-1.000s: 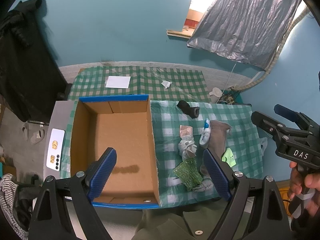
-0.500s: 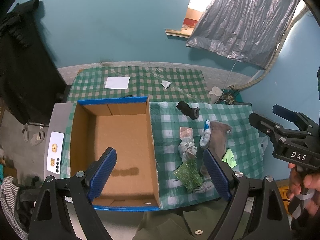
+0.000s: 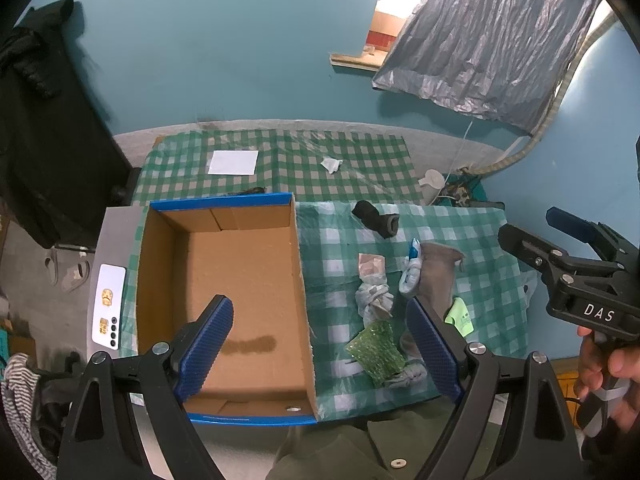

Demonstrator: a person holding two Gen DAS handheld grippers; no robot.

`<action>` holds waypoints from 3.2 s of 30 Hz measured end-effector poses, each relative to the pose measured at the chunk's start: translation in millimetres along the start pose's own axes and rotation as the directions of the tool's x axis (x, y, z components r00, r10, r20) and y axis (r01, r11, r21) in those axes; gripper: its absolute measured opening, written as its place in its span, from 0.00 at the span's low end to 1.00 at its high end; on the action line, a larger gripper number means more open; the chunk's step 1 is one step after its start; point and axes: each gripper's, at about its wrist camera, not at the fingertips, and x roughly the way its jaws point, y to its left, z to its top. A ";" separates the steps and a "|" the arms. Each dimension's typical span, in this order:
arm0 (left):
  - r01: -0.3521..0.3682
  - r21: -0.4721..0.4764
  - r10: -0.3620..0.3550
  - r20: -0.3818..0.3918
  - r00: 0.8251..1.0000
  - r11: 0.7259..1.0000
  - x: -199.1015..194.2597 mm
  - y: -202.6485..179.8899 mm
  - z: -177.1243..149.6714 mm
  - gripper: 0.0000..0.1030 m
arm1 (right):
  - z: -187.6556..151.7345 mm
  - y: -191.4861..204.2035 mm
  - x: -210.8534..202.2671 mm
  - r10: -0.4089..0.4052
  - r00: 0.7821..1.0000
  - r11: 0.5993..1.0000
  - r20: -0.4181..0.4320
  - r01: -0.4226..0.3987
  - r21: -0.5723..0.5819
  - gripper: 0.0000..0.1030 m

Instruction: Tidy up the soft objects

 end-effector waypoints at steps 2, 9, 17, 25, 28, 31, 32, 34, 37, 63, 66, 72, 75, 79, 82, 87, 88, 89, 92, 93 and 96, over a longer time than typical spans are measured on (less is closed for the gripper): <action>-0.002 0.003 0.002 -0.006 1.000 1.000 3.1 -0.6 1.9 0.87 | 0.6 0.0 0.1 0.000 1.000 1.000 -0.001 0.000 -0.001 0.97; 0.009 0.000 -0.009 -0.028 1.000 1.000 11.2 -5.3 10.1 0.87 | -8.5 -5.4 4.5 -0.003 1.000 1.000 -0.011 0.003 0.010 0.97; 0.012 0.003 -0.012 -0.085 0.996 1.000 27.0 -13.8 18.3 0.87 | -7.1 -29.6 8.2 -0.003 0.999 0.999 -0.048 0.005 0.038 0.97; 0.026 0.052 -0.018 -0.150 0.989 0.998 47.4 -31.6 16.6 0.87 | -14.0 -61.5 16.0 -0.030 0.994 0.994 -0.110 0.041 0.099 0.97; 0.039 0.068 -0.027 -0.173 0.984 0.997 56.5 -40.2 14.3 0.87 | -19.8 -72.7 19.8 -0.046 0.991 0.991 -0.129 0.062 0.116 0.97; 0.053 0.078 -0.036 -0.213 0.976 0.996 68.1 -49.2 12.3 0.87 | -26.7 -83.4 23.6 -0.050 0.988 0.988 -0.146 0.070 0.137 0.97; 0.059 0.083 -0.039 -0.220 0.975 0.995 71.7 -52.3 11.3 0.87 | -30.6 -86.8 25.0 -0.049 0.987 0.987 -0.155 0.072 0.146 0.97; 0.064 0.098 -0.039 -0.236 0.971 0.993 78.0 -59.4 8.6 0.87 | -35.8 -92.5 28.7 -0.048 0.984 0.984 -0.171 0.075 0.159 0.97; 0.063 0.122 -0.030 -0.258 0.966 0.991 88.1 -68.9 4.5 0.87 | -45.3 -101.0 35.1 -0.044 0.980 0.981 -0.193 0.079 0.175 0.97; 0.008 0.147 0.052 -0.398 0.916 0.989 166.8 -94.7 -35.9 0.87 | -126.7 -105.3 129.1 -0.005 0.937 0.999 -0.349 0.019 0.038 0.97; -0.001 0.135 0.057 -0.410 0.910 0.991 173.5 -94.0 -40.8 0.87 | -131.5 -102.3 139.8 -0.005 0.931 1.000 -0.365 0.013 0.019 0.97; -0.013 0.090 0.052 -0.440 0.897 0.996 189.0 -89.6 -47.0 0.87 | -137.2 -97.6 155.0 -0.001 0.922 1.000 -0.388 -0.002 -0.008 0.97; -0.021 0.069 0.050 -0.454 0.890 0.997 194.4 -88.5 -48.9 0.87 | -138.6 -94.7 161.6 -0.002 0.918 1.000 -0.396 -0.006 -0.019 0.96; -0.058 0.043 0.071 -0.467 0.881 0.997 199.7 -85.3 -52.4 0.87 | -140.3 -93.3 169.3 -0.005 0.915 1.000 -0.404 -0.006 -0.024 0.94; -0.069 0.026 0.073 -0.467 0.881 0.997 202.5 -84.3 -53.7 0.87 | -141.1 -95.4 173.9 -0.010 0.912 1.000 -0.410 0.003 -0.018 0.93; -0.093 0.002 0.082 -0.485 0.871 0.996 209.8 -83.6 -57.1 0.87 | -141.7 -100.6 182.1 0.001 0.905 1.000 -0.425 -0.001 0.001 0.91; -0.096 -0.001 0.083 -0.487 0.869 0.995 210.7 -83.6 -57.8 0.87 | -141.9 -101.1 183.7 0.000 0.904 1.000 -0.428 -0.001 -0.002 0.88; -0.099 -0.003 0.085 -0.490 0.868 0.995 211.7 -83.8 -58.4 0.87 | -141.9 -101.5 186.3 -0.002 0.901 1.000 -0.435 -0.001 -0.006 0.86; -0.111 -0.005 0.094 -0.496 0.863 0.994 214.7 -84.3 -58.8 0.87 | -142.8 -107.0 189.7 0.023 0.893 1.000 -0.450 -0.026 -0.001 0.79; -0.120 -0.003 0.103 -0.497 0.862 0.993 215.6 -84.6 -58.9 0.87 | -142.9 -108.3 191.2 0.031 0.891 0.999 -0.454 -0.034 0.001 0.76; -0.137 -0.002 0.117 -0.504 0.856 0.991 218.9 -83.5 -59.3 0.87 | -144.3 -114.1 194.0 0.049 0.884 0.998 -0.465 -0.057 -0.002 0.60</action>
